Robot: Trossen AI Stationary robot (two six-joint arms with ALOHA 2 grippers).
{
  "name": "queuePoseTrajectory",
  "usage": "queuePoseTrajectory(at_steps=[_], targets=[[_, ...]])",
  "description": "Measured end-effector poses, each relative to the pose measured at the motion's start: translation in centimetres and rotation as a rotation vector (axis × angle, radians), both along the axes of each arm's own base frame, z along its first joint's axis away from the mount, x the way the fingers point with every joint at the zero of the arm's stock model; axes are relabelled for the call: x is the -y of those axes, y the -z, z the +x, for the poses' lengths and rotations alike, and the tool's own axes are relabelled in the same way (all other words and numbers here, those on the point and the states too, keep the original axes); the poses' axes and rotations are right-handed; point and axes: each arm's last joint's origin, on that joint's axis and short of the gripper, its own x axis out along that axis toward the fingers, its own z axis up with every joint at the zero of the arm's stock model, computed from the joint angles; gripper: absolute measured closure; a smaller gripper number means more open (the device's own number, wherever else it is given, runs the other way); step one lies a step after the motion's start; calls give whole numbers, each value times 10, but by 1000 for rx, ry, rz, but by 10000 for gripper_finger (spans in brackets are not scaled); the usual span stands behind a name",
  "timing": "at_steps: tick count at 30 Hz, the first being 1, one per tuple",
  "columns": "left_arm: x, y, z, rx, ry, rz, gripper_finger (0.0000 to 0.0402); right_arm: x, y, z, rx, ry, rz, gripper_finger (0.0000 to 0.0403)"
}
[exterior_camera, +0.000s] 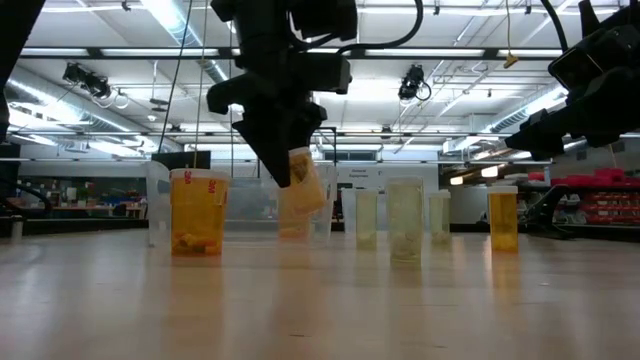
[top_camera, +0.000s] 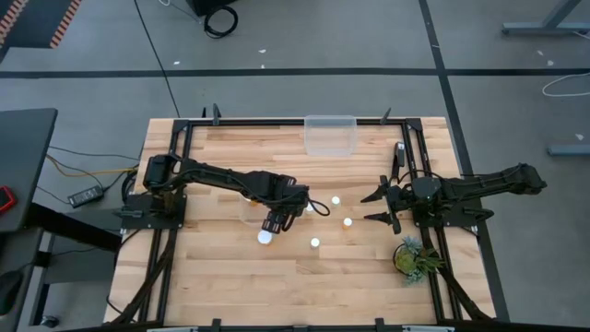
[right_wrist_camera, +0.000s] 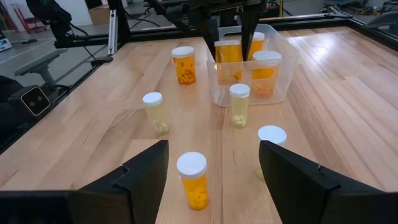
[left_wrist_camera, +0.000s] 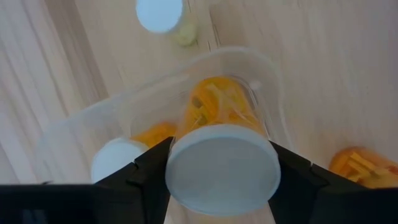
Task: Pick and place medicine bottles into bin by pill shape (circle, oval)
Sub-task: Put the large orange pill bottle into the bottom transparent bin
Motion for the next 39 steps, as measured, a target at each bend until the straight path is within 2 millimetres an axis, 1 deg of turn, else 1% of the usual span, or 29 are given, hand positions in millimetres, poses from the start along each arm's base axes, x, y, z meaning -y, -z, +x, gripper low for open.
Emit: queuePoseTrajectory(at_steps=[5,7,10,14,19,23,28,32,36,39], targets=[[0,2,-4,-33,-21,-4,191,0,0,0,0,0,0,146],[0,10,-8,-47,-26,-4,187,0,0,0,0,0,0,146],[-1,27,-19,-117,-26,5,182,0,0,0,0,0,0,146],[-2,36,-26,-170,-33,12,187,0,0,0,0,0,0,146],[-2,29,-24,-158,-45,10,201,0,0,0,0,0,0,146],[-2,24,-21,-144,-46,10,200,0,0,0,0,0,0,146],[-2,16,-23,-188,-45,14,188,0,0,0,0,0,0,146],[-2,6,-25,-240,-46,18,195,0,0,0,0,-1,0,146],[-2,4,-29,-275,-64,18,205,0,0,0,0,0,0,146],[-2,4,-31,-298,-88,17,201,0,0,0,0,0,0,146]])
